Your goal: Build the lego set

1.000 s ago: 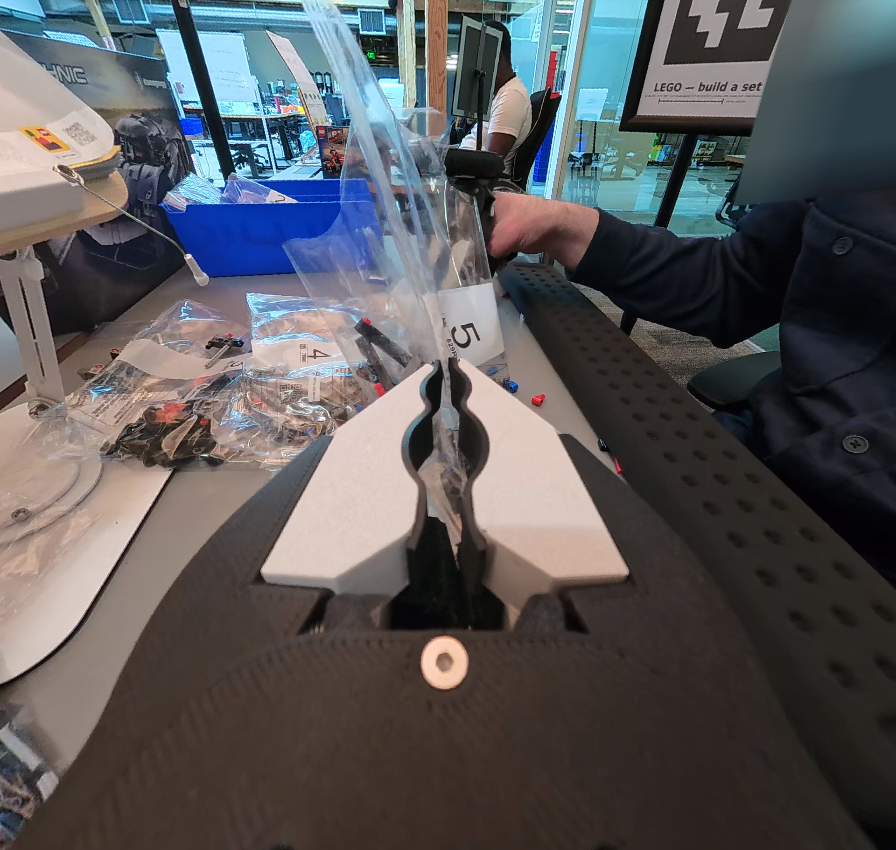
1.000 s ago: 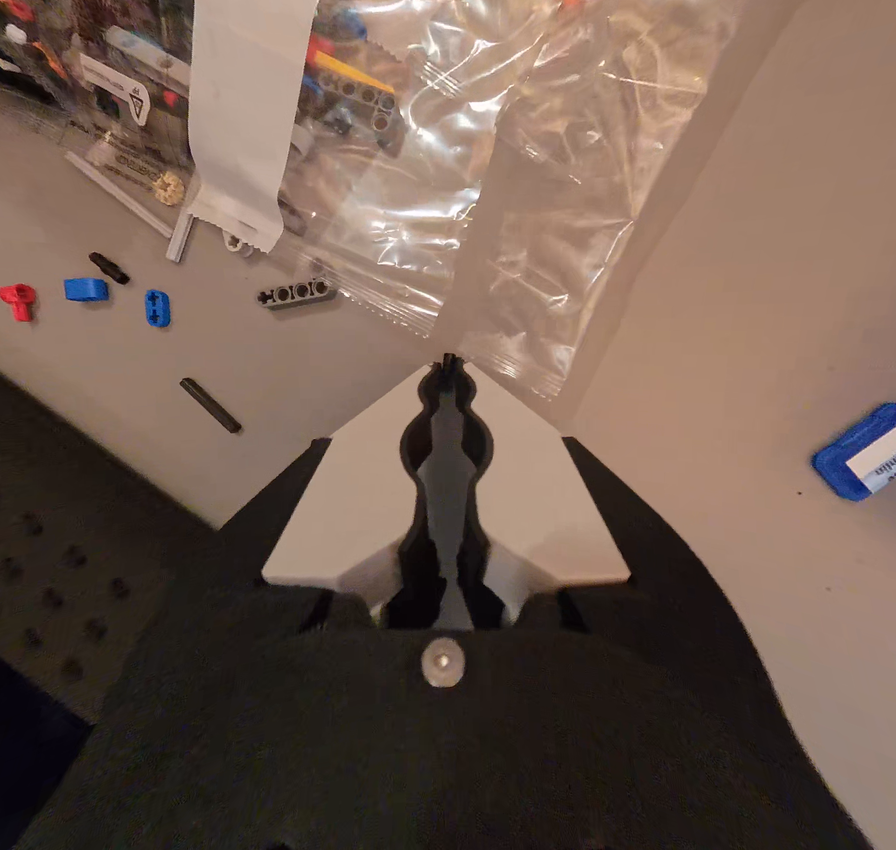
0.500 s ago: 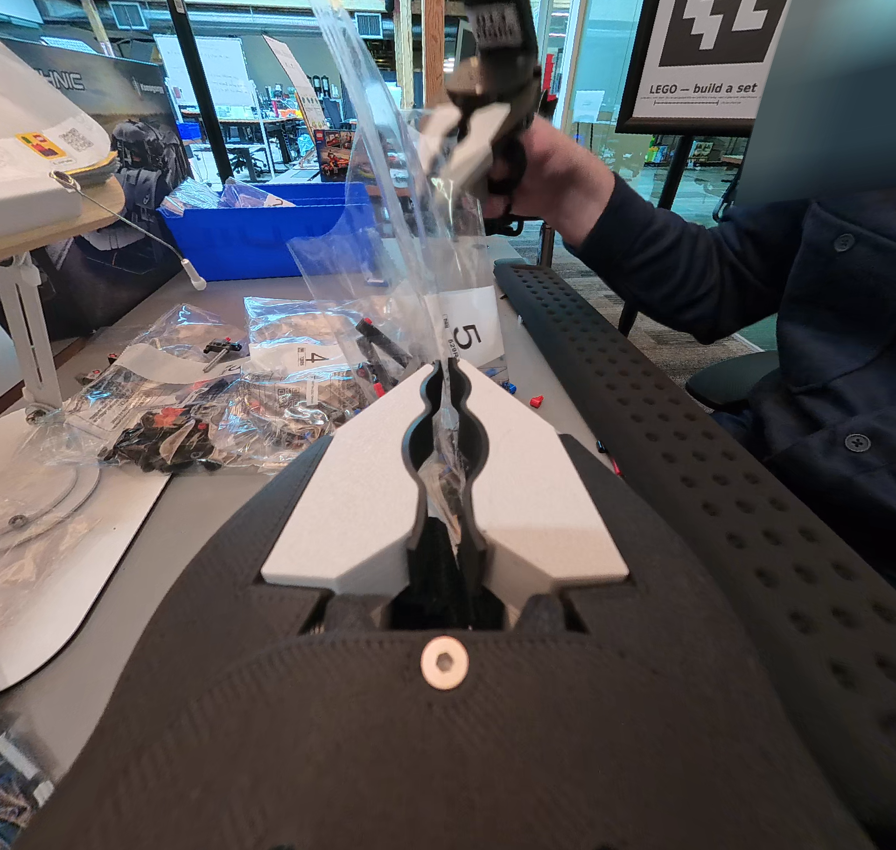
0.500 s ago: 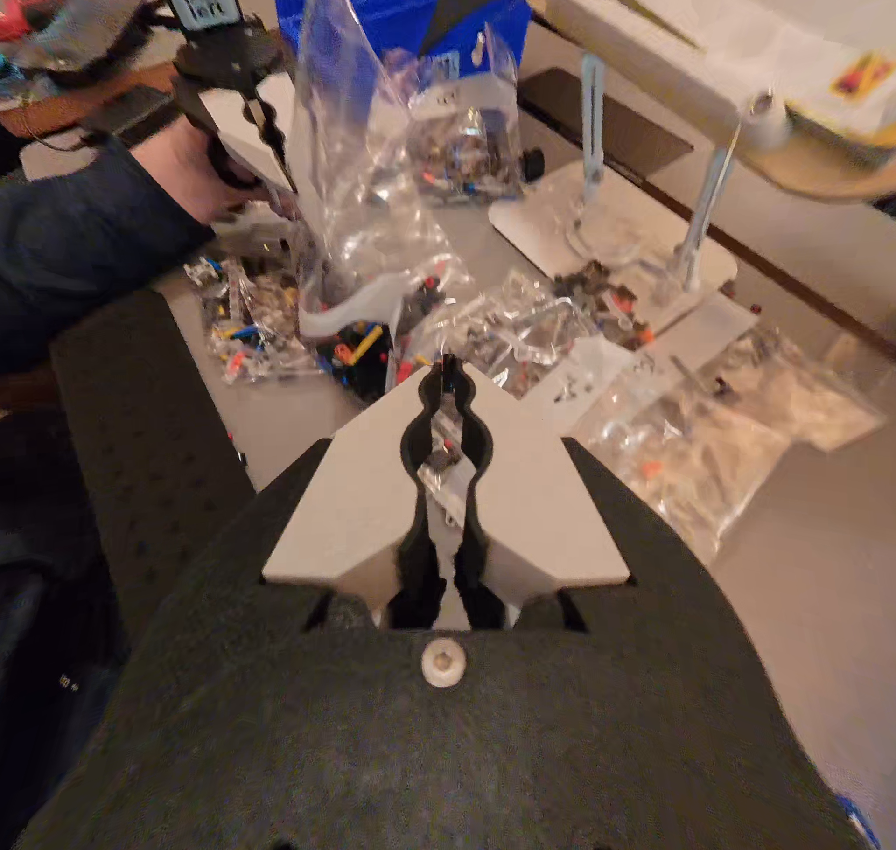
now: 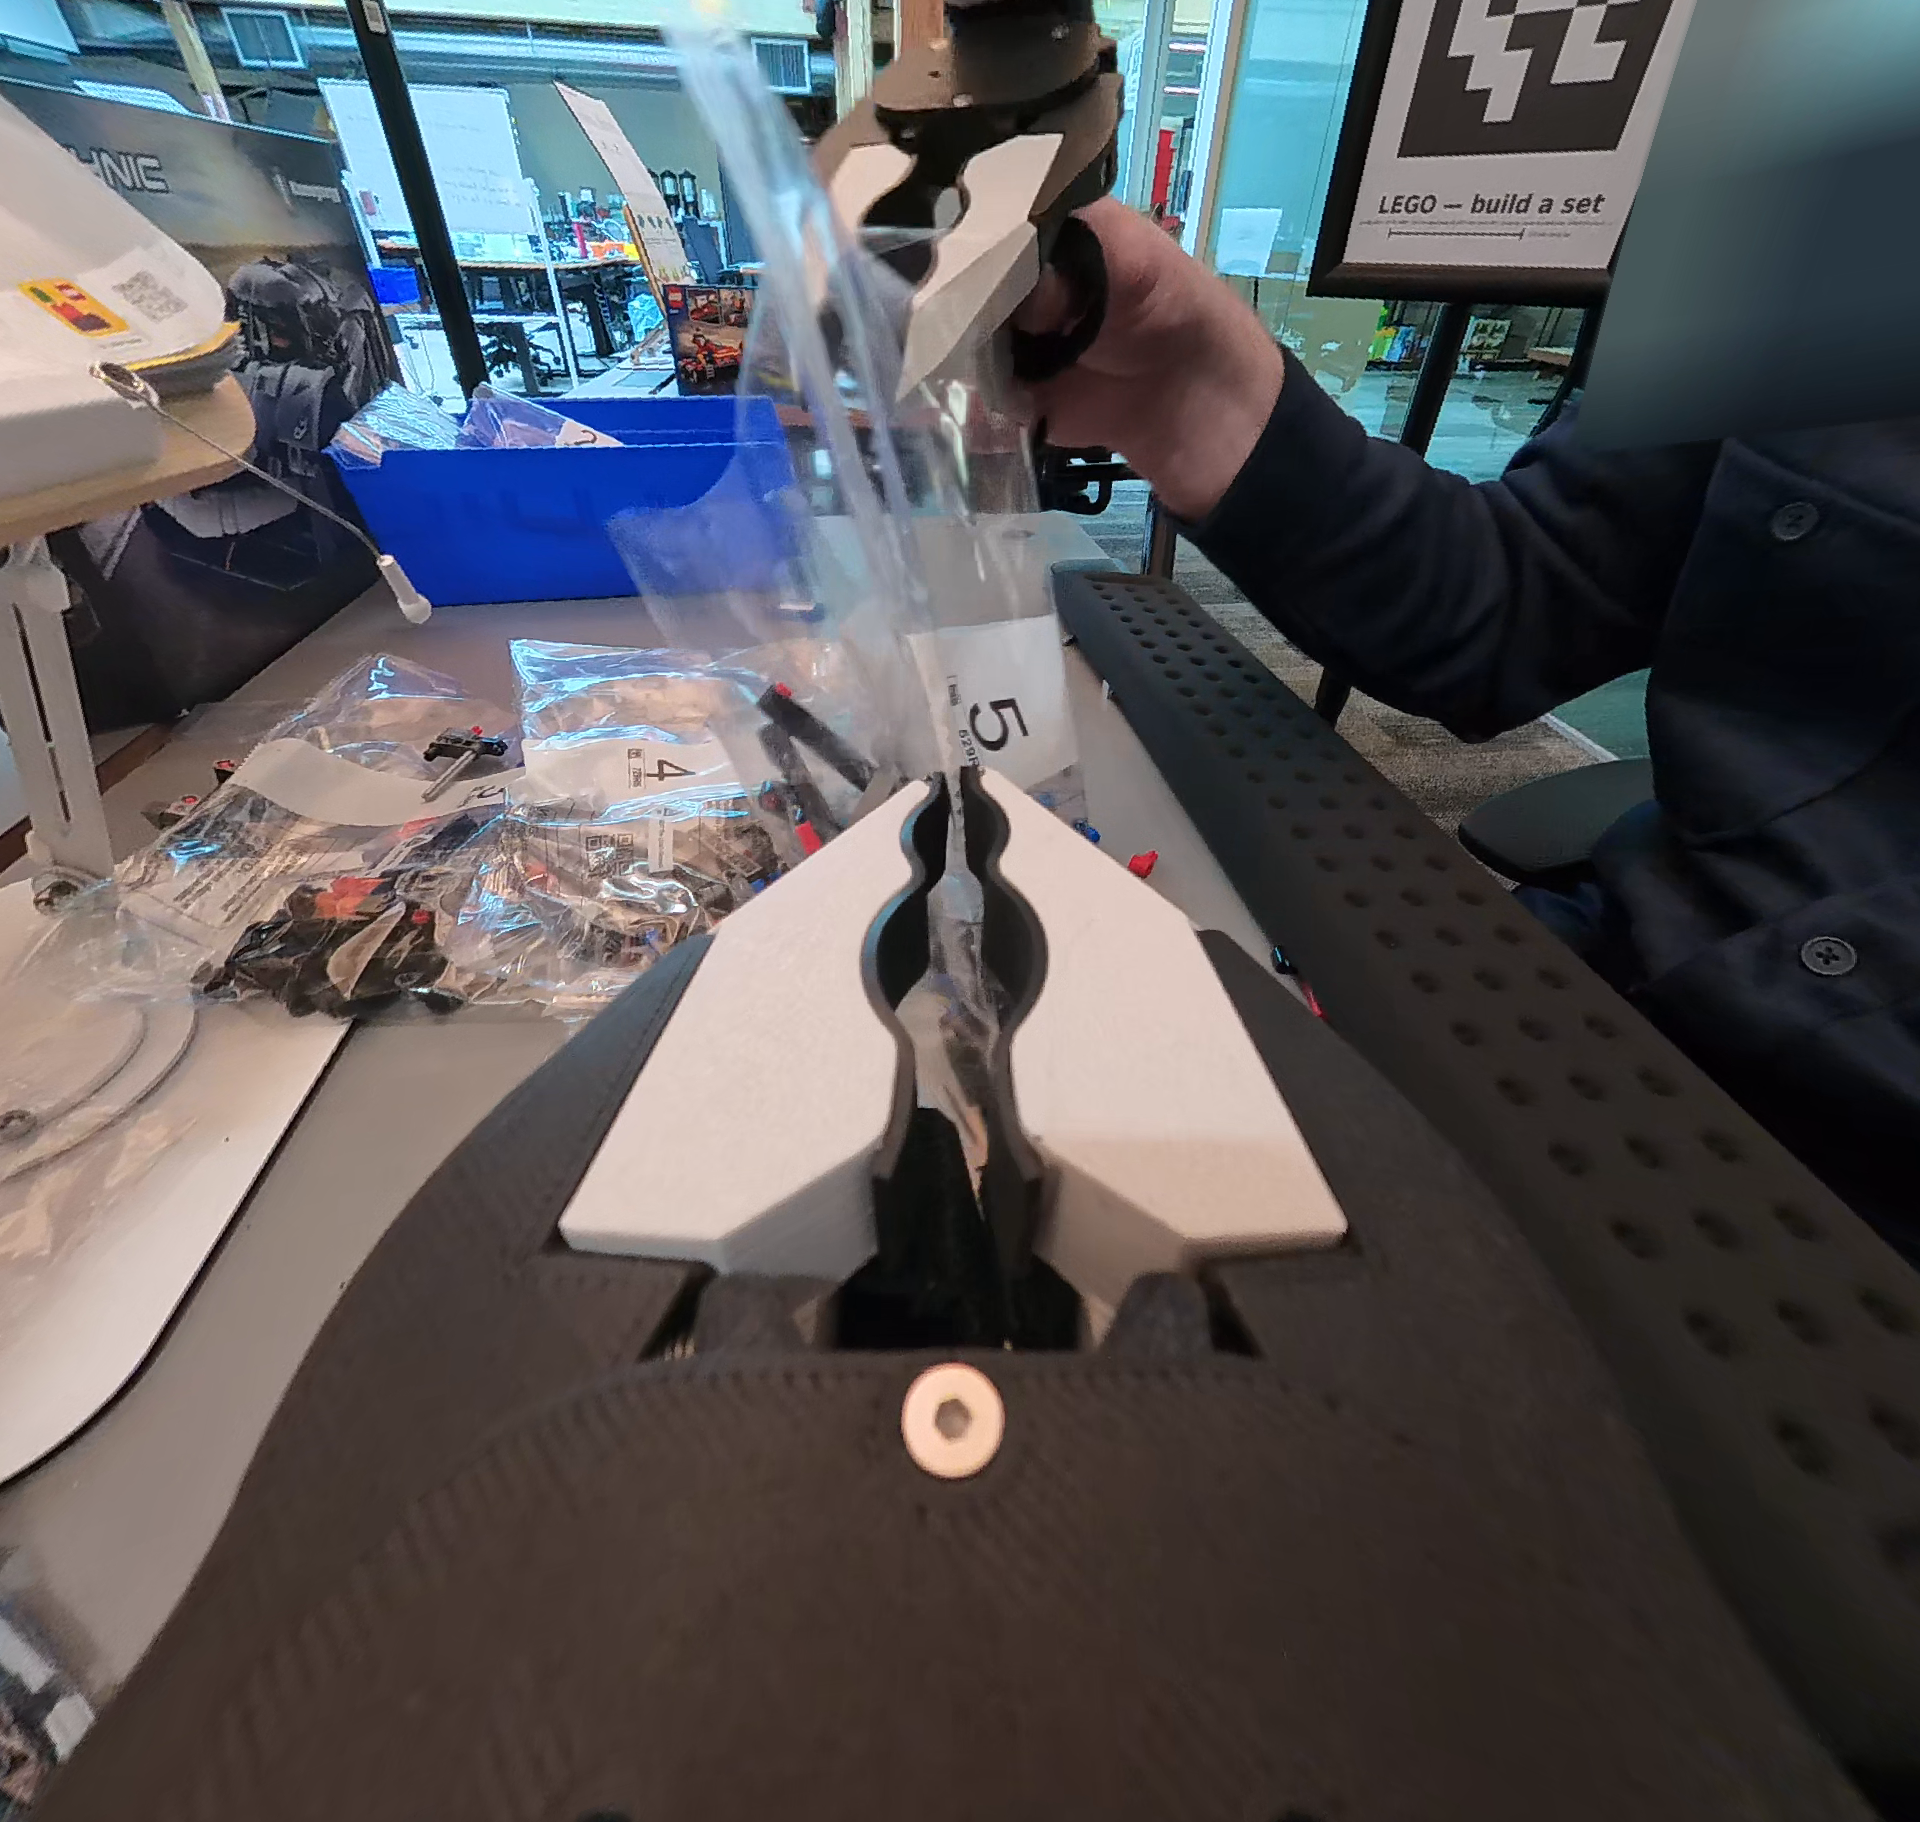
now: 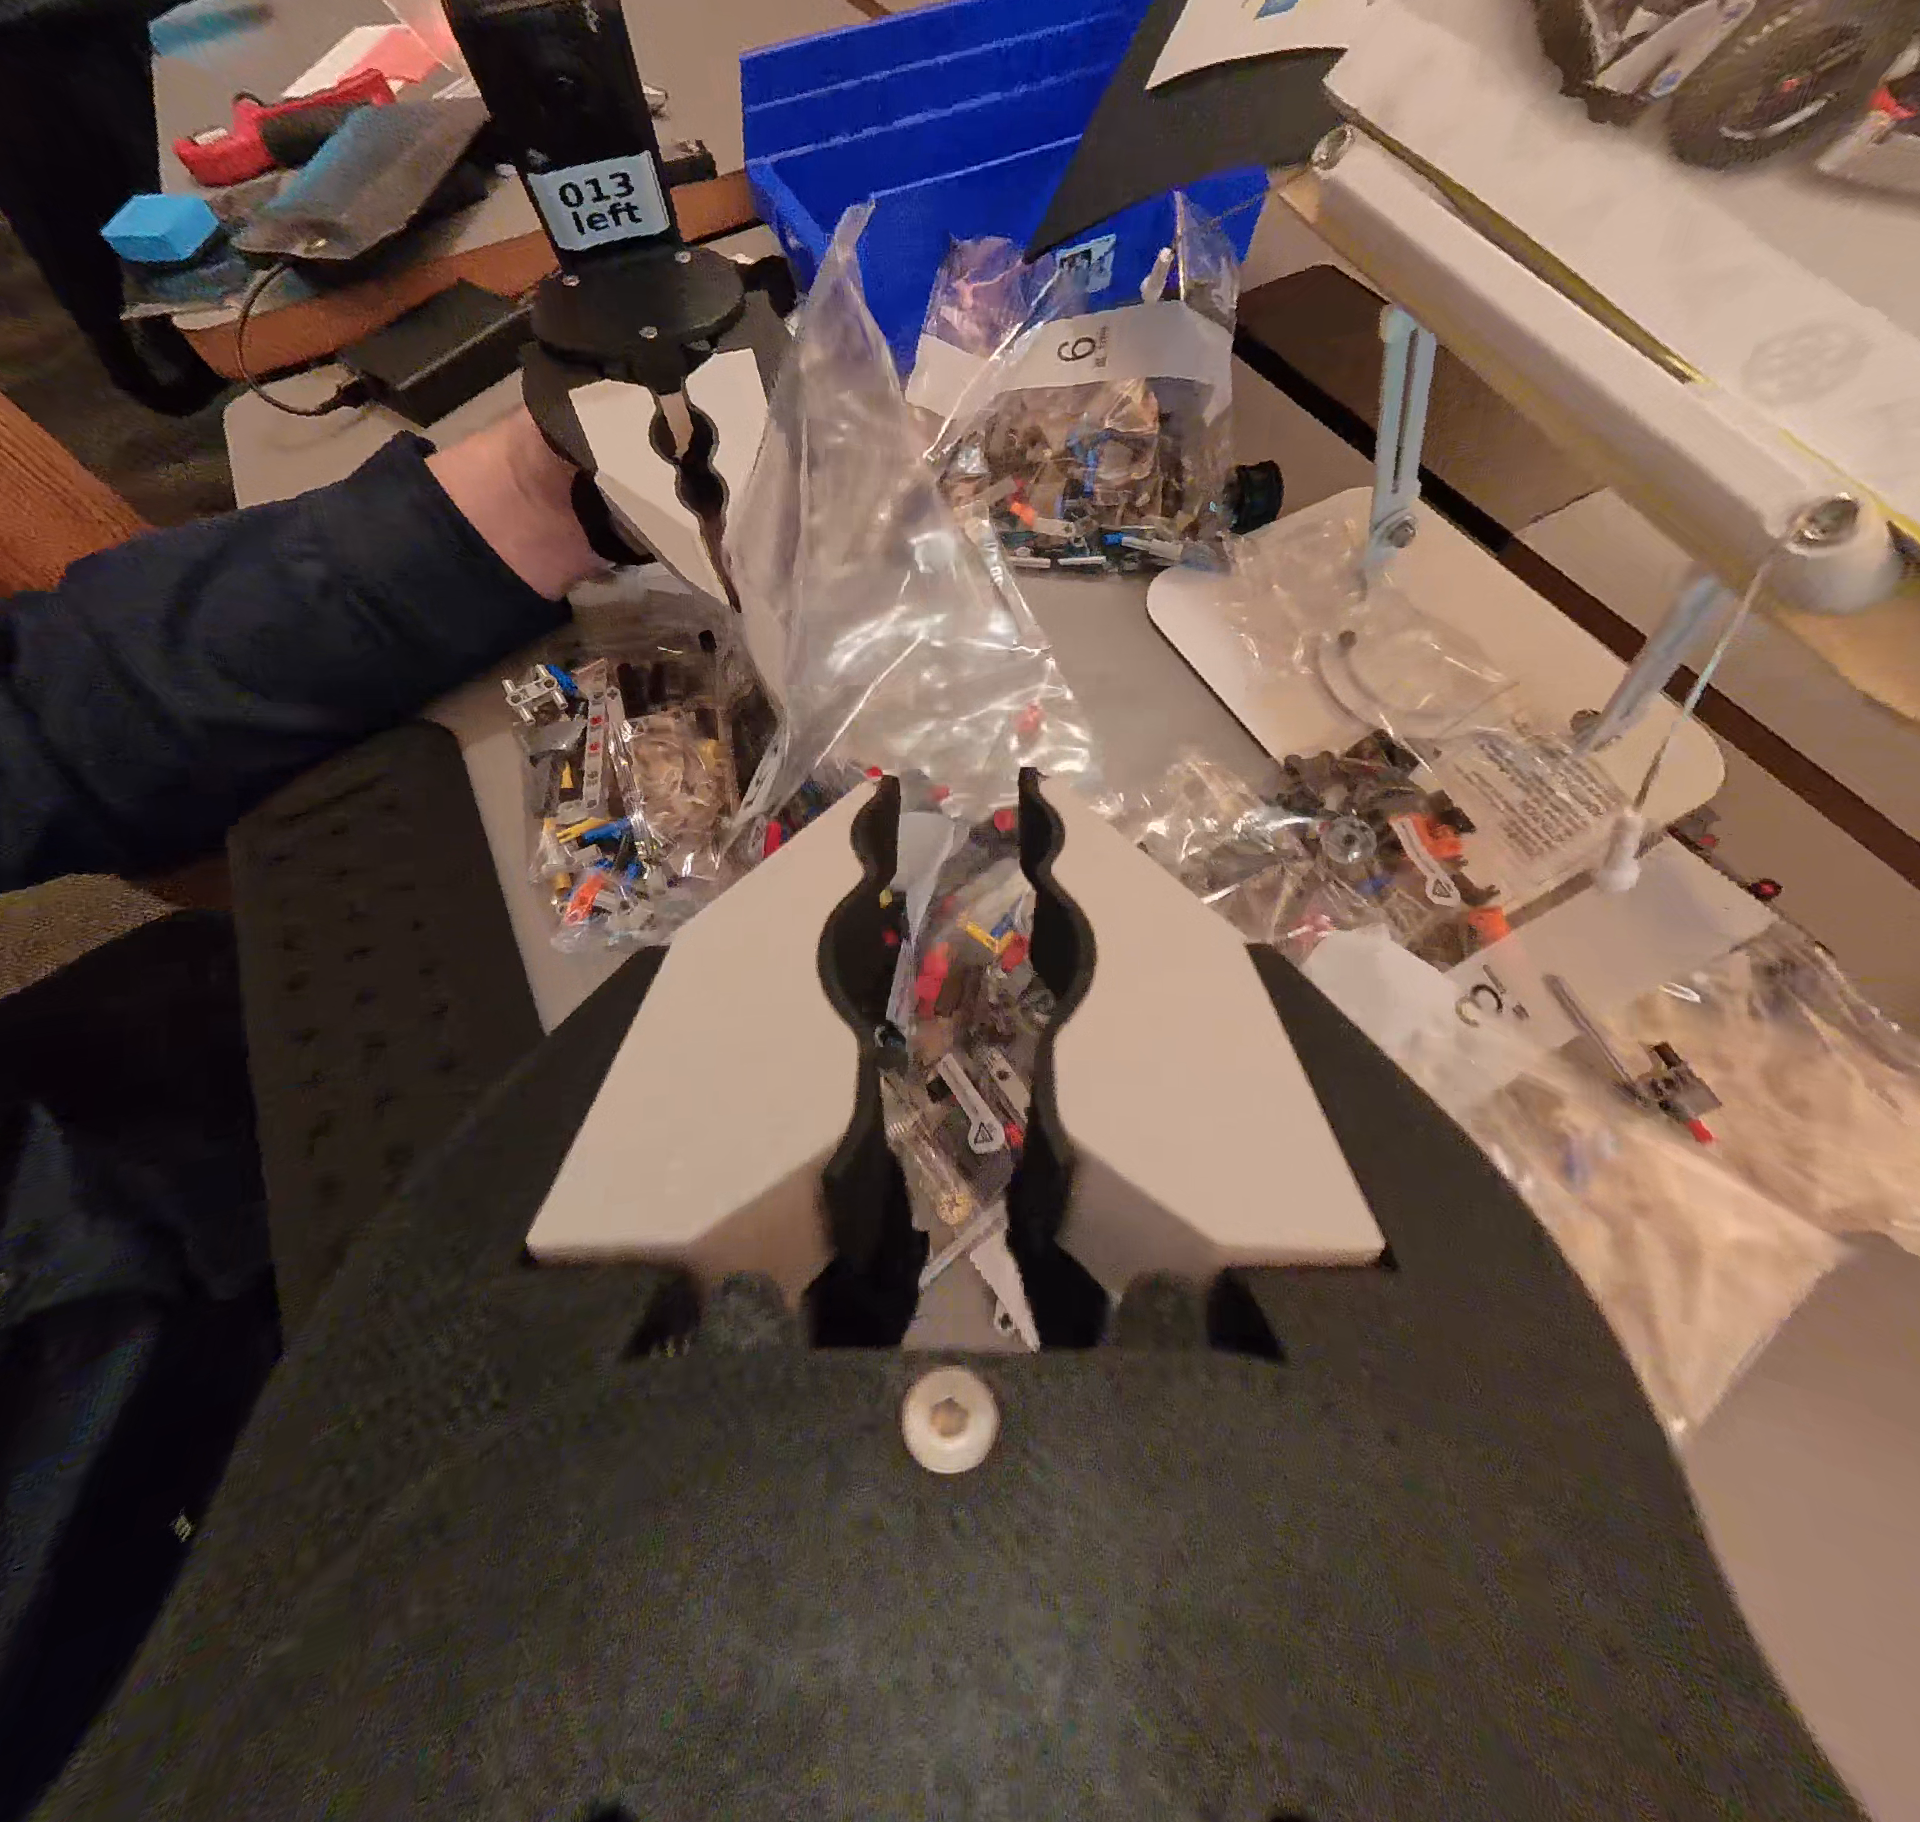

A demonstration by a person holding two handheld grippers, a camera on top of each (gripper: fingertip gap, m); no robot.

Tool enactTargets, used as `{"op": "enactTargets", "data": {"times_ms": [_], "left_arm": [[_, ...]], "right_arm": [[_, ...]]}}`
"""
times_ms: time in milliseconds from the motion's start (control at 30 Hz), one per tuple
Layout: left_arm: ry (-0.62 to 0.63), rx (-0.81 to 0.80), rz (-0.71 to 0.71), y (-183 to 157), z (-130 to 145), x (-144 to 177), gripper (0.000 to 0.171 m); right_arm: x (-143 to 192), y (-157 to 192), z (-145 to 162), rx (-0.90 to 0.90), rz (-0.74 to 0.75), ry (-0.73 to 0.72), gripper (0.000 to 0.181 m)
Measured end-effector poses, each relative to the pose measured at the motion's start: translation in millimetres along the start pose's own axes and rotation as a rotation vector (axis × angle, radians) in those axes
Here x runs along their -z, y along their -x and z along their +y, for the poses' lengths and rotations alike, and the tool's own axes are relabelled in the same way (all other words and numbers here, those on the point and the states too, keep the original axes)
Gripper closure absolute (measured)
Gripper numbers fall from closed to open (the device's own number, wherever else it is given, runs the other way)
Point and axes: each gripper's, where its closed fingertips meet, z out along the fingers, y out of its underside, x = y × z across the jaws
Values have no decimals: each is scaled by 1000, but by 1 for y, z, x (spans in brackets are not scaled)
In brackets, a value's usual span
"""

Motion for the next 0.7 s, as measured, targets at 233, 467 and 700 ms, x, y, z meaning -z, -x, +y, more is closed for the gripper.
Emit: {"op": "enactTargets", "data": {"times_ms": [233, 467, 700], "left_arm": [[4, -1, -6, 1, 0, 0, 170], [16, 9, -12, 3, 5, -1, 170], [22, 13, -13, 4, 6, -1, 170]], "right_arm": [[58, -12, 118, -87, 120, 301, 161], [80, -5, 220, -238, 155, 511, 161], [77, -10, 244, -259, 202, 570, 180]]}}
